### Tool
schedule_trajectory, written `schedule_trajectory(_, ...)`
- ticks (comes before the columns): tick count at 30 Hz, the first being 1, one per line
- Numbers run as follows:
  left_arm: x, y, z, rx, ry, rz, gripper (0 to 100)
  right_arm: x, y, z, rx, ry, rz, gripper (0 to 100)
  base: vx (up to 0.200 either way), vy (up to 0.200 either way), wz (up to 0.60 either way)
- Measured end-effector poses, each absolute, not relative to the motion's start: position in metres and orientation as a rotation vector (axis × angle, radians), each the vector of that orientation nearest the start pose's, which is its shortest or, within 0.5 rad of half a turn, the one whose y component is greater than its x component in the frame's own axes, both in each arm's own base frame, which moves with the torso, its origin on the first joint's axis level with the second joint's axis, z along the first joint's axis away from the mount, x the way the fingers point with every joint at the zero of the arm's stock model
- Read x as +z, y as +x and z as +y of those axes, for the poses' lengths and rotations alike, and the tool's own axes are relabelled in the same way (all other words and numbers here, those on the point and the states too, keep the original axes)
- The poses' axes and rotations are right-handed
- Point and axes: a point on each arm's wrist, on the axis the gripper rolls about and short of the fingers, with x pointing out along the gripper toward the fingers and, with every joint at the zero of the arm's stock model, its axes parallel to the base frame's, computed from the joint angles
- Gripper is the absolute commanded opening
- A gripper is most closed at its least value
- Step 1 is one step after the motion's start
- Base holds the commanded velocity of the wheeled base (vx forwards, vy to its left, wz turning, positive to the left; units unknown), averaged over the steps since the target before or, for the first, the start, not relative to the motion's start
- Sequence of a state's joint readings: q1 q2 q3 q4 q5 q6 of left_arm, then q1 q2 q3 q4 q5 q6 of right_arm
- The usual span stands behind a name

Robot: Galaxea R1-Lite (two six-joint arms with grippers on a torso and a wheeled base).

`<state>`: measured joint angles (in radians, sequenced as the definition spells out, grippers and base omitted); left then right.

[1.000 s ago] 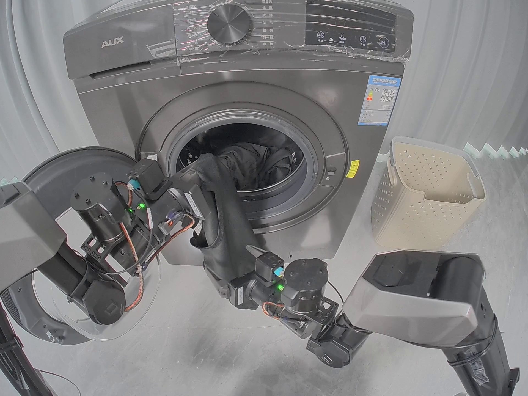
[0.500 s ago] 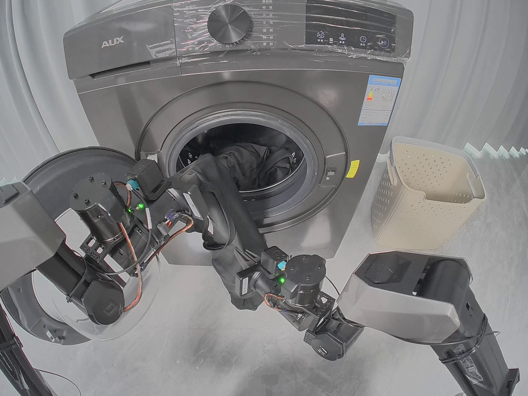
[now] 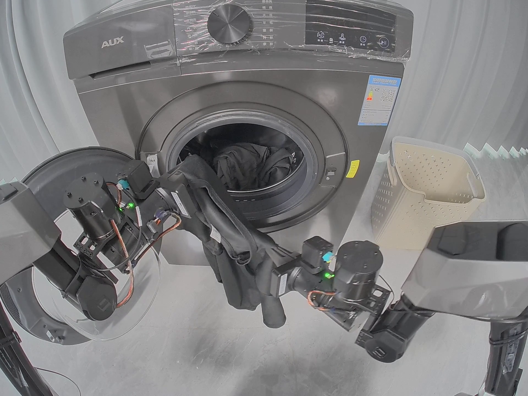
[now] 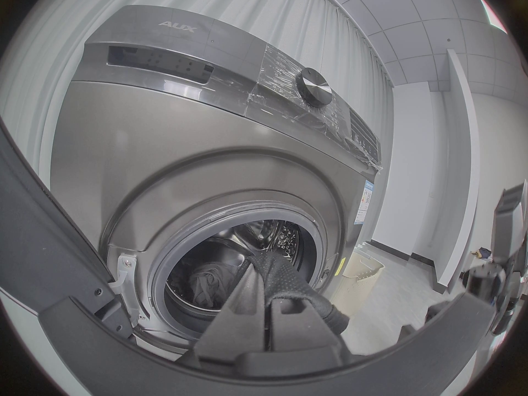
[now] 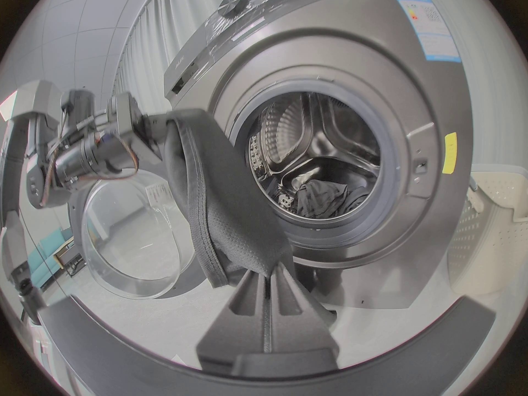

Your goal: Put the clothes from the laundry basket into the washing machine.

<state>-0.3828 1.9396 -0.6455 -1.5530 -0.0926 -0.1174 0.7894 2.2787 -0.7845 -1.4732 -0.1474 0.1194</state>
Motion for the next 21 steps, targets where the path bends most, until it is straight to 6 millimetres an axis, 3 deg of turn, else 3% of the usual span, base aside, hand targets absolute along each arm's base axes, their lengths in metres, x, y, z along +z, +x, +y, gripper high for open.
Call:
schedule_trajectory(10, 0.153, 0.294, -0.118, -0.499, -0.141, -0.195, 0, 0.106, 0.274, 0.218, 0.582, 0.15, -0.04, 0, 0.0, 0.0, 0.0)
schedule_trajectory(15, 0.157, 0.281, -0.115, -0.526, -0.138, -0.194, 0, 0.13, 0.268, 0.209, 0.567, 0.178, -0.105, 0, 0.0, 0.0, 0.0)
schedule_trajectory(21, 0.163, 0.26, -0.111, -0.577, -0.133, -0.192, 0, 0.154, 0.248, 0.204, 0.572, 0.206, -0.157, 0, 0.0, 0.0, 0.0)
